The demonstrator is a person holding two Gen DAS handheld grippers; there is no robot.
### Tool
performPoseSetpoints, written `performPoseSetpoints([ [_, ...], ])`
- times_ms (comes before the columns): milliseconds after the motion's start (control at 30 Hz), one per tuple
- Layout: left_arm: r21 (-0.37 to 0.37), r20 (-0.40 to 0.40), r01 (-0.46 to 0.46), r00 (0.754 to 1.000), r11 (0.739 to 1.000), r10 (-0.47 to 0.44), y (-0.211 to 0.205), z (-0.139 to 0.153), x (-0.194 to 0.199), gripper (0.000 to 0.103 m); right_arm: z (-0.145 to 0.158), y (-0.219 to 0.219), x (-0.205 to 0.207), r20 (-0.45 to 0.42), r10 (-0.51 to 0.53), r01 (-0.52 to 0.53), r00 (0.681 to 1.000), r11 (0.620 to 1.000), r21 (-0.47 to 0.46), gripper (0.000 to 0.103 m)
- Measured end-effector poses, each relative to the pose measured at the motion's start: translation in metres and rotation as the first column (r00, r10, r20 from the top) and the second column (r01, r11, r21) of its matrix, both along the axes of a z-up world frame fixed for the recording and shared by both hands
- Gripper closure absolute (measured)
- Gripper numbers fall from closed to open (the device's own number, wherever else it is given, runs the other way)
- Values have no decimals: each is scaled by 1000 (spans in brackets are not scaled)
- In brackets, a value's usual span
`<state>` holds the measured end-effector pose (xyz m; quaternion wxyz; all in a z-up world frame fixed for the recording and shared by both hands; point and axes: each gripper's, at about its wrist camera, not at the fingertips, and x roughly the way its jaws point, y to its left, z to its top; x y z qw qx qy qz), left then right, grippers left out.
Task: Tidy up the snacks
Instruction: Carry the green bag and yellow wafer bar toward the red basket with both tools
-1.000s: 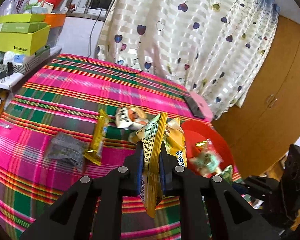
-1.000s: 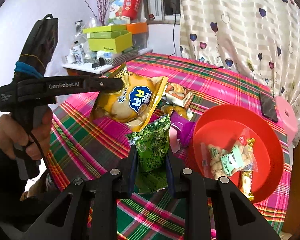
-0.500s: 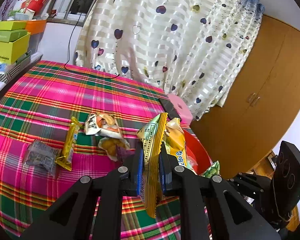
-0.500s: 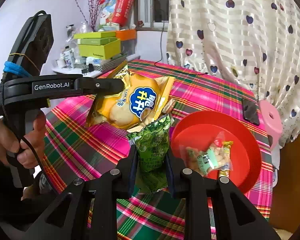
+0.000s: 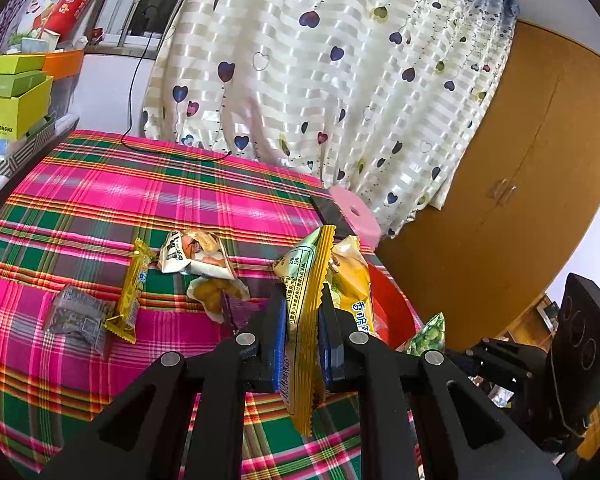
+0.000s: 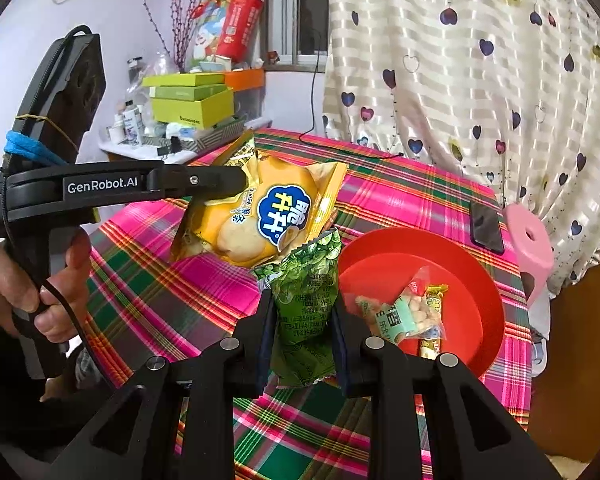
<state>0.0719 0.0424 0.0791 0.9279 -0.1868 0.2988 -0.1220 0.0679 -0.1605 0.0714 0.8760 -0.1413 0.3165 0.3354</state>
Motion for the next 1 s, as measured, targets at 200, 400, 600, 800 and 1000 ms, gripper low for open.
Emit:
performPoseSetpoints([
  [200, 13, -14, 15, 1000, 1000, -15, -9, -3, 4, 89, 0, -11, 3, -1, -23, 23, 1000, 1000, 16, 80],
  [400, 32, -38, 49, 998, 998, -48, -25, -9, 14, 89, -3, -30, 12, -15, -63, 64, 998, 997, 39, 80],
  [600, 47, -56, 69, 996, 997, -66, -41, -12, 25, 89, -6, -57, 26, -31, -116, 118, 993, 991, 63, 80],
  [800, 62, -79, 81, 994, 995, -76, -53, -17, 41, 89, -11, -79, 42, -55, -162, 167, 985, 982, 85, 80],
  [1000, 79, -110, 87, 991, 993, -78, -64, -24, 59, 89, -23, -93, 63, -97, -193, 202, 976, 975, 96, 80],
])
